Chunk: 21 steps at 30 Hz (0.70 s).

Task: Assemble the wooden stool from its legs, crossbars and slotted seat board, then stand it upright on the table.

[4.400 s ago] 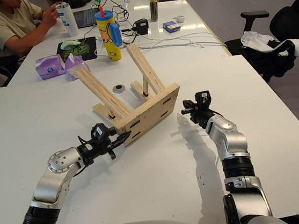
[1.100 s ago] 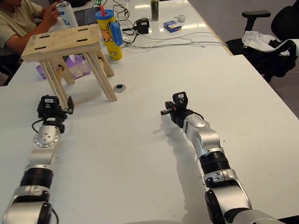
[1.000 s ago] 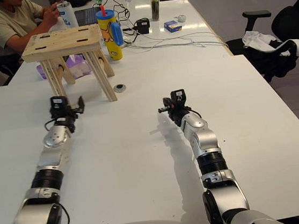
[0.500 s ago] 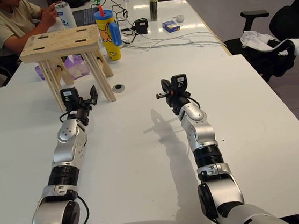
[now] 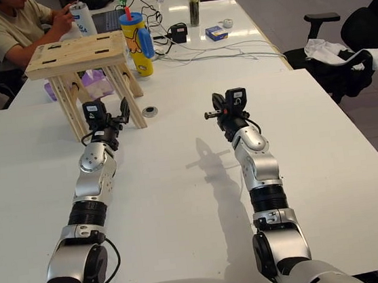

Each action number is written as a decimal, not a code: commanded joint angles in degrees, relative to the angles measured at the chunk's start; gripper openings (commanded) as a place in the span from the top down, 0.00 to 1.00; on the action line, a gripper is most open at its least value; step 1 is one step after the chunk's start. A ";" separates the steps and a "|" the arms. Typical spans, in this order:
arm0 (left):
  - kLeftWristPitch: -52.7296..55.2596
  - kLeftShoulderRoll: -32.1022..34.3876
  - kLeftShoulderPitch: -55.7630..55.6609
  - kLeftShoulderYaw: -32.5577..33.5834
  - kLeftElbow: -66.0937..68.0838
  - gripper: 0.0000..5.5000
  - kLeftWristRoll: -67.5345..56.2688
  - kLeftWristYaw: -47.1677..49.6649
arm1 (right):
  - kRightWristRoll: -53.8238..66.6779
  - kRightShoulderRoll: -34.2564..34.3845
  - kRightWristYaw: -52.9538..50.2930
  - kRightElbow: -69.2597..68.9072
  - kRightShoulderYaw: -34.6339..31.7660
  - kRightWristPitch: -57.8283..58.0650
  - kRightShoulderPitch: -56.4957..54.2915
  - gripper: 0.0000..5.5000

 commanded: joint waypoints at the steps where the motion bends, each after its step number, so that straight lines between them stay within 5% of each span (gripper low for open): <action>1: -3.12 -0.36 -1.55 -0.46 2.36 0.29 1.98 0.03 | -0.89 0.64 -1.86 -0.10 0.04 -0.78 0.65 1.00; 21: -7.86 -1.10 -3.82 0.33 8.37 0.29 2.91 -0.98 | -2.63 0.87 -1.68 4.25 1.53 -3.89 -0.35 1.00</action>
